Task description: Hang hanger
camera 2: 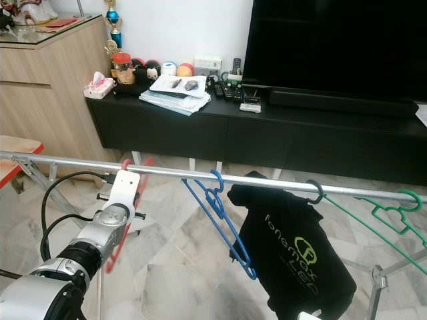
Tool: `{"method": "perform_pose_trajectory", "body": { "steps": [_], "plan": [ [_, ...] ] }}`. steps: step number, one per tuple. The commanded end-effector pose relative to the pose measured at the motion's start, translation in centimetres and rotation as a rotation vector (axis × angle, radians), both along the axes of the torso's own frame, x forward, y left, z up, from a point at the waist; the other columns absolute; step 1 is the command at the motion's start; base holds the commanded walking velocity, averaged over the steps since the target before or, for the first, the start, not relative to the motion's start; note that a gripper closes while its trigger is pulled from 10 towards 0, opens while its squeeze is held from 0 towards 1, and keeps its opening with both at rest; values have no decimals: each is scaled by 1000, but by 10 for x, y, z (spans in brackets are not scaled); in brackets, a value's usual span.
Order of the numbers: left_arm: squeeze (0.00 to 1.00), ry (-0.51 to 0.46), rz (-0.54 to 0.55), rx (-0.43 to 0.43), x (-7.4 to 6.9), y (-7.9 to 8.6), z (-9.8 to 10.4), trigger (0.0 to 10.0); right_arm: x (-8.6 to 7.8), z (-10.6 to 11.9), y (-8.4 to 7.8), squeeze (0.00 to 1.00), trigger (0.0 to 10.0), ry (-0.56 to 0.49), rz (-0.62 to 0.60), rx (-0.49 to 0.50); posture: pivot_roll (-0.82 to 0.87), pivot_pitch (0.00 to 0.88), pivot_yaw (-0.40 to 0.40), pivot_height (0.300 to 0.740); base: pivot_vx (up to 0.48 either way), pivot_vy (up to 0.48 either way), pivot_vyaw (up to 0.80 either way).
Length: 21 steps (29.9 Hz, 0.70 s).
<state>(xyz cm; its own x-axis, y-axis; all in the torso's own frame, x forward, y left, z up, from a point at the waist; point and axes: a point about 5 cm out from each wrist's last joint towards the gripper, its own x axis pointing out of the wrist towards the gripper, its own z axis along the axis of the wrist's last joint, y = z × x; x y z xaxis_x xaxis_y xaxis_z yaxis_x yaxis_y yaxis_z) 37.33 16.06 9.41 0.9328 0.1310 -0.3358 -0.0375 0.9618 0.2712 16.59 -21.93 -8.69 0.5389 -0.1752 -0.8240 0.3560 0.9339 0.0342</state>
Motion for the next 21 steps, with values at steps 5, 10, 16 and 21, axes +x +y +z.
{"method": "perform_pose_trajectory", "body": {
  "steps": [5,10,16,21],
  "plan": [
    [0,21,4,10,-2,4,-5,0,1,0,-1,0,10000,3,-1,-2,-45,0,-47,740,0,0,0],
    [0,12,27,16,-3,10,-4,0,1,0,0,0,10000,3,0,0,-41,0,-47,740,0,0,0],
    [0,-32,60,6,-4,16,-3,0,1,0,0,0,10000,3,0,2,-39,0,-48,740,0,0,0],
    [0,-105,100,-24,-5,25,3,0,1,0,0,0,10000,2,1,2,-37,0,-48,740,0,0,0]
  ]
}}
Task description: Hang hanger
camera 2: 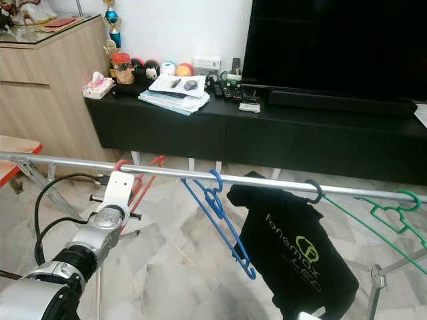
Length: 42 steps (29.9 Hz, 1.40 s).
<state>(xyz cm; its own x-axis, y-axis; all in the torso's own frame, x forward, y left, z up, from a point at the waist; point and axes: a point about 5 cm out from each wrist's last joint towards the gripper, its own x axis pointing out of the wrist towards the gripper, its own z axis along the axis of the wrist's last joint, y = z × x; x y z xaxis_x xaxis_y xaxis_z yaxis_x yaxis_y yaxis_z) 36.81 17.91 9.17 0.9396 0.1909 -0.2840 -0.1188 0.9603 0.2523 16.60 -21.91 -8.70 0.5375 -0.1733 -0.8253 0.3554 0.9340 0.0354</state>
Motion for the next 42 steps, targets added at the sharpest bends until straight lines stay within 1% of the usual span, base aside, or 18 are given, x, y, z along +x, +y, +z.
{"method": "perform_pose_trajectory", "body": {
  "steps": [1,7,15,17,19,22,23,24,27,28,30,31,32,34,35,37,41,42],
  "plan": [
    [0,-65,36,-7,0,9,7,0,1,0,-1,0,10000,0,-1,0,-37,0,-48,740,0,0,0],
    [0,-132,34,-8,-1,16,13,0,1,1,-1,0,10000,0,-3,-2,-33,0,-49,740,0,0,0],
    [0,-179,-17,40,-13,25,7,0,1,1,-2,0,10000,-3,-5,-4,-26,0,-49,740,0,0,0],
    [0,-181,-41,88,-22,31,0,0,1,1,-2,0,10000,-4,-6,-5,-27,0,-46,740,0,0,0],
    [0,-181,-41,88,-22,31,0,0,1,1,-2,0,10000,-4,-6,-5,-27,0,-46,740,0,0,0],
    [0,-183,-74,148,-37,38,-10,0,1,1,-3,0,10000,-7,-10,-6,-28,0,-43,740,0,0,0],
    [0,-183,-74,148,-37,38,-10,0,1,1,-3,0,10000,-7,-10,-6,-28,0,-43,740,0,0,0],
    [0,-165,-79,164,-47,44,-19,0,1,1,-3,0,10000,-7,-12,-8,-28,0,-40,740,0,0,0],
    [0,-141,-85,172,-56,48,-28,0,0,1,-3,0,10000,-6,-13,-9,-28,0,-39,740,0,0,0],
    [0,-123,-93,185,-61,50,-33,3725,0,1,-3,0,10000,-6,-13,-9,-28,0,-38,740,0,0,0],
    [0,-100,-96,200,-66,52,-39,3725,0,1,-3,0,10000,-5,-13,-10,-28,0,-35,740,0,0,0],
    [0,-65,-90,201,-72,55,-47,9569,0,1,-4,0,10000,-4,-13,-10,-31,0,-33,740,0,0,0],
    [0,-18,-77,201,-80,60,-58,10000,-1,1,-4,0,10000,-3,-15,-11,-31,0,-33,740,0,0,0],
    [0,17,-70,188,-85,62,-66,10000,-1,1,-4,0,10000,-2,-15,-11,-29,0,-33,740,0,0,0],
    [0,95,-52,170,-94,65,-80,10000,-1,0,-4,0,10000,-1,-16,-12,-28,0,-30,740,0,0,0],
    [0,179,-18,130,-105,68,-96,10000,-1,0,-4,0,10000,-1,-18,-12,-29,0,-27,740,0,0,0],
    [0,245,18,87,-116,69,-108,10000,-1,0,-4,0,10000,-1,-19,-12,-28,0,-25,740,0,0,0],
    [0,288,33,75,-122,69,-115,10000,-1,0,-4,0,10000,-1,-19,-12,-27,0,-24,740,0,0,0]
  ]
}}
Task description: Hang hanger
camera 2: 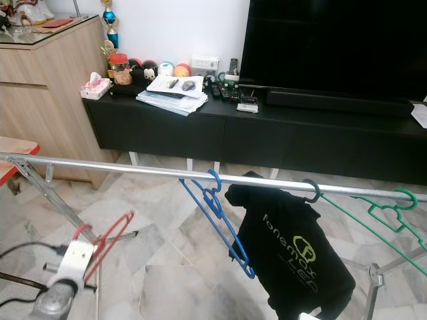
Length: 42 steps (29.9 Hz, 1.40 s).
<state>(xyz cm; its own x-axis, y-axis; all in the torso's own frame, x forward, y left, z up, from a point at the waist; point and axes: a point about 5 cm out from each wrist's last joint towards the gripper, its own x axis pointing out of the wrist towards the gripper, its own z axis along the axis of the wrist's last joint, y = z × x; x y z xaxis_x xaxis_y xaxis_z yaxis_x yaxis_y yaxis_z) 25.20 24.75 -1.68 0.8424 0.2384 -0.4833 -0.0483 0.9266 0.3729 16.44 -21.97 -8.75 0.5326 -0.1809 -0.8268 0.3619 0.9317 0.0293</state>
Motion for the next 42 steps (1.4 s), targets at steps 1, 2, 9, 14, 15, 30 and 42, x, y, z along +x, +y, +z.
{"method": "perform_pose_trajectory", "body": {
  "steps": [1,2,9,14,15,30,42],
  "plan": [
    [0,100,57,-37,-16,1,-16,10000,0,1,-3,0,10000,-6,-12,-7,-35,0,-18,740,0,0,0],
    [0,100,57,-37,-16,1,-16,10000,0,1,-3,0,10000,-6,-12,-7,-35,0,-18,740,0,0,0],
    [0,391,137,-89,-84,1,-61,10000,-2,0,-3,0,10000,-8,-25,-8,-62,0,-3,740,0,0,0],
    [0,399,141,-94,-86,-1,-63,10000,-3,0,-4,0,10000,-3,-20,-14,-54,0,-9,740,0,0,0],
    [0,398,142,-96,-86,-2,-63,10000,-3,0,-4,0,10000,-2,-19,-15,-52,0,-10,740,0,0,0],
    [0,390,141,-104,-82,-3,-61,10000,-1,1,-5,0,10000,-12,-24,-11,-43,0,-12,740,-219,0,0],
    [0,405,140,-105,-86,-4,-63,10000,-1,1,-4,0,10000,-13,-34,-8,-46,0,-6,740,-383,0,0]
  ]
}}
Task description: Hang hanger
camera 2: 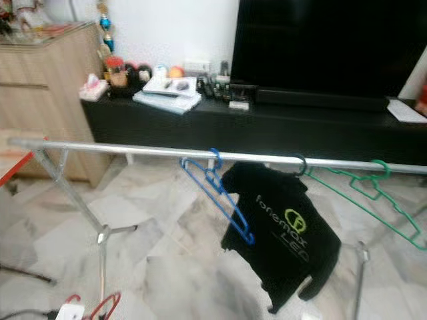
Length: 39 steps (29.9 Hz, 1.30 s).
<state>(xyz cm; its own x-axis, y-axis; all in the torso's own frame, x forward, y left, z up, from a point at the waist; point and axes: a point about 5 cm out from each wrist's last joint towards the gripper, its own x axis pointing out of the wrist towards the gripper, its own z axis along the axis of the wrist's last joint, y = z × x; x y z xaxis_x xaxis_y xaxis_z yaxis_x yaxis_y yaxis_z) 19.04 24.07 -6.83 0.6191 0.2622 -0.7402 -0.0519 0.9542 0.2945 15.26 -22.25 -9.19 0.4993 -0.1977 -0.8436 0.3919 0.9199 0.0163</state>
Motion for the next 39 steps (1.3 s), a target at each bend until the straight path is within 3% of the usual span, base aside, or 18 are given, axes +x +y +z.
{"method": "perform_pose_trajectory", "body": {
  "steps": [1,34,39],
  "plan": [
    [0,92,20,-8,-24,3,-12,10000,11,5,-1,0,10000,-47,-4,-8,-45,0,-5,740,-394,0,0],
    [0,132,19,-5,-34,9,-15,10000,12,5,0,0,10000,-54,-29,-11,-40,0,4,740,-405,0,0],
    [0,137,14,0,-35,10,-15,10000,12,5,1,0,10000,-54,-36,-8,-38,0,5,740,-396,0,-740]
  ]
}}
